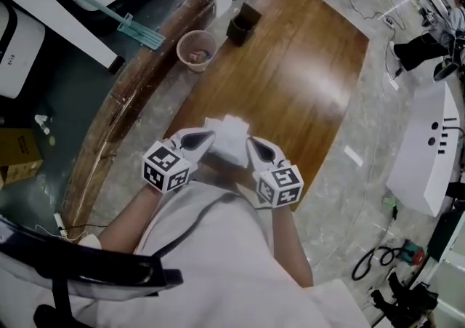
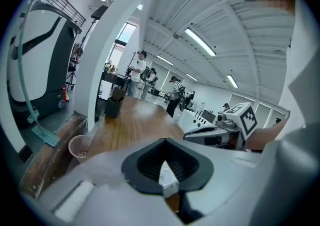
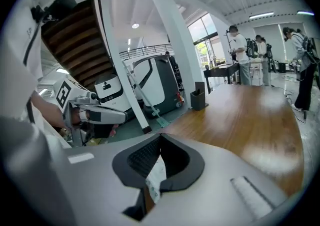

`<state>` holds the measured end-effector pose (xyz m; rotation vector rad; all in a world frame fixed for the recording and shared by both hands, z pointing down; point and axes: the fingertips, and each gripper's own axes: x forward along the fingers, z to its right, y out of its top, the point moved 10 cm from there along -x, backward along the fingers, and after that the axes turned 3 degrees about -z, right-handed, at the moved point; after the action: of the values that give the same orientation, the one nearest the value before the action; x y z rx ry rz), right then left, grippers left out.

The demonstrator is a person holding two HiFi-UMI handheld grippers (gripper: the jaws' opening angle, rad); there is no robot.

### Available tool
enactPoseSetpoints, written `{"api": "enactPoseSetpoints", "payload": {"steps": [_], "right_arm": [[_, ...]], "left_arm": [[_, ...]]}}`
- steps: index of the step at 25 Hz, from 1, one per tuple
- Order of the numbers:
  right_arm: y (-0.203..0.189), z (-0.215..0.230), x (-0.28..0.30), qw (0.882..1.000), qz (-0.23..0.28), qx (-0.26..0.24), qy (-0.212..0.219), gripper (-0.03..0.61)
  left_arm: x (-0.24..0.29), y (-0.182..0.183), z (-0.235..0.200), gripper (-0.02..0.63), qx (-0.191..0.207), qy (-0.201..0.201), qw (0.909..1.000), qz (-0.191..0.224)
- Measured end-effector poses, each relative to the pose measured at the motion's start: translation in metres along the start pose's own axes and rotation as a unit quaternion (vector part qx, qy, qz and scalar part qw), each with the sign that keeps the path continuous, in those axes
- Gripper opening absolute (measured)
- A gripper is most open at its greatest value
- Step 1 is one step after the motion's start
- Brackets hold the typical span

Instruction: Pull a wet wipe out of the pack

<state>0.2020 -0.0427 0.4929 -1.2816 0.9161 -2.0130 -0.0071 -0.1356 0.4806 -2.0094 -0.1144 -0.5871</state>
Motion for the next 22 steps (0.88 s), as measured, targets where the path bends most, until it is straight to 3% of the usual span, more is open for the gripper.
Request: {"api": "enactPoseSetpoints", "payload": {"steps": [5,12,17,22], "right_arm": [[-0.011,0.001,0.024,0.997,-0.057,-0.043,0.037,0.009],[-0.033,-0.002,0.049,0.988,-0.124,-0.071,0.050,0.013],[-0.052,0.001,0.065,0.980,-0.174,-0.084,0.055,0.112],[-0.057,0.005,0.073,0.977,-0.193,-0.089,0.034,0.130]], "left_arm": [[-0.003,-0.011,0.008,0.006,-0.022,0.023,0.9995,0.004],[-0.011,-0.021,0.015,0.006,-0.044,0.037,0.9982,0.018],[-0.025,-0.031,0.014,0.006,-0.057,0.058,0.9965,0.021],[-0.038,-0.039,0.012,0.006,-0.065,0.074,0.9949,0.022]]}}
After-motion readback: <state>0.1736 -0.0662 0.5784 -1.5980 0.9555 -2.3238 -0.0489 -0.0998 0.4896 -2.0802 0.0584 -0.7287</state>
